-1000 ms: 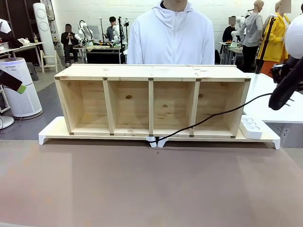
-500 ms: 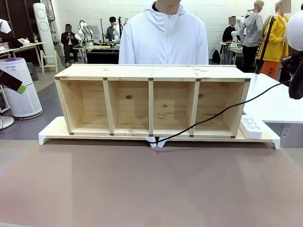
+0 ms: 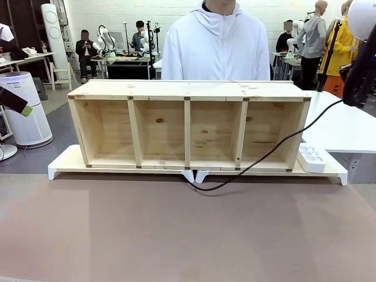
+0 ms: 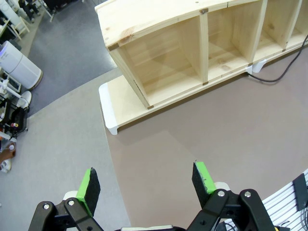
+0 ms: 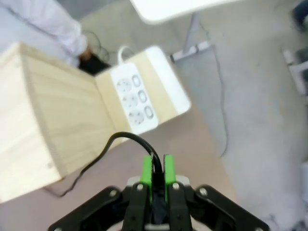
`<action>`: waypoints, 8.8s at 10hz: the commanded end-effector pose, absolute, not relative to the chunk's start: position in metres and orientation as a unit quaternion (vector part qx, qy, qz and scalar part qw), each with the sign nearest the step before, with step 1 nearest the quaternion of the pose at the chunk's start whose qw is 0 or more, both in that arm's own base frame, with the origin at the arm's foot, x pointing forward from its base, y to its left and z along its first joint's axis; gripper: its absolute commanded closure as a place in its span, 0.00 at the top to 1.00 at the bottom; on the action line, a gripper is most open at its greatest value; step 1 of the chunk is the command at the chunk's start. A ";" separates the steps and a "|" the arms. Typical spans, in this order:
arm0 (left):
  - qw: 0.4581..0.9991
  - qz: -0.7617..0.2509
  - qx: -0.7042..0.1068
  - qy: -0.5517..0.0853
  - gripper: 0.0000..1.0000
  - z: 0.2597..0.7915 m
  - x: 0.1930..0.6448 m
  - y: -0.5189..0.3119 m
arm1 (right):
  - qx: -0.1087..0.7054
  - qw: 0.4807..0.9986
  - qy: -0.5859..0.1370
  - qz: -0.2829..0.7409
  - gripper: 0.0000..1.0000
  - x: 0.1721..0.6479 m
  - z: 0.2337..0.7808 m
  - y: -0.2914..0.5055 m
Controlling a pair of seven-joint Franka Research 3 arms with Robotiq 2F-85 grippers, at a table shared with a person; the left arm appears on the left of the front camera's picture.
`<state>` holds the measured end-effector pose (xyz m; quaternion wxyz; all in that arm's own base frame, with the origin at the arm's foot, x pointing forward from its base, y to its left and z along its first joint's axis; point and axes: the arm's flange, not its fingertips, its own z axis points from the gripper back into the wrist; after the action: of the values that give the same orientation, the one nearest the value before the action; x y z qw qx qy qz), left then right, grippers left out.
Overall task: Perform cable management.
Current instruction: Pull the grasped Power Cable to the location of the Power Strip, then release the Power Cable when the human grasps it.
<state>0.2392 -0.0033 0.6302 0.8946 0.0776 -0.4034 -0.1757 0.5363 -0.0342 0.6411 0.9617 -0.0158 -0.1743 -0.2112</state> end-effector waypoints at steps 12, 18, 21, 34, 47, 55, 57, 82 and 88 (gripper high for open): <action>0.894 -0.175 0.079 -0.406 1.00 0.630 0.241 -0.004 | 0.018 0.987 -0.092 -0.131 0.12 0.574 0.638 -0.020; 0.894 -0.175 0.079 -0.406 1.00 0.630 0.241 -0.004 | -0.022 0.993 -0.070 -0.088 0.12 0.596 0.635 -0.014; 0.894 -0.175 0.079 -0.406 1.00 0.630 0.241 -0.004 | -0.026 0.990 -0.086 -0.106 0.12 0.596 0.636 -0.013; 0.894 -0.175 0.079 -0.406 1.00 0.630 0.241 -0.004 | -0.012 0.992 -0.074 -0.096 0.12 0.591 0.631 -0.011; 0.894 -0.175 0.079 -0.406 1.00 0.630 0.241 -0.004 | -0.029 0.993 -0.077 -0.080 0.92 0.591 0.633 -0.009; 0.894 -0.175 0.079 -0.406 1.00 0.630 0.241 -0.004 | -0.020 0.993 -0.077 -0.087 1.00 0.591 0.632 -0.007; 0.894 -0.175 0.079 -0.406 1.00 0.630 0.241 -0.004 | -0.020 0.993 -0.077 -0.087 1.00 0.591 0.632 -0.007; 0.894 -0.175 0.079 -0.406 1.00 0.630 0.241 -0.004 | -0.020 0.993 -0.077 -0.087 1.00 0.591 0.632 -0.007; 0.894 -0.175 0.079 -0.406 1.00 0.630 0.241 -0.004 | -0.020 0.993 -0.077 -0.087 1.00 0.591 0.632 -0.007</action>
<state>0.2392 -0.0033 0.6302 0.8946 0.0776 -0.4034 -0.1757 0.5914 -0.0074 0.6332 0.9930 -0.0201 -0.0807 -0.0837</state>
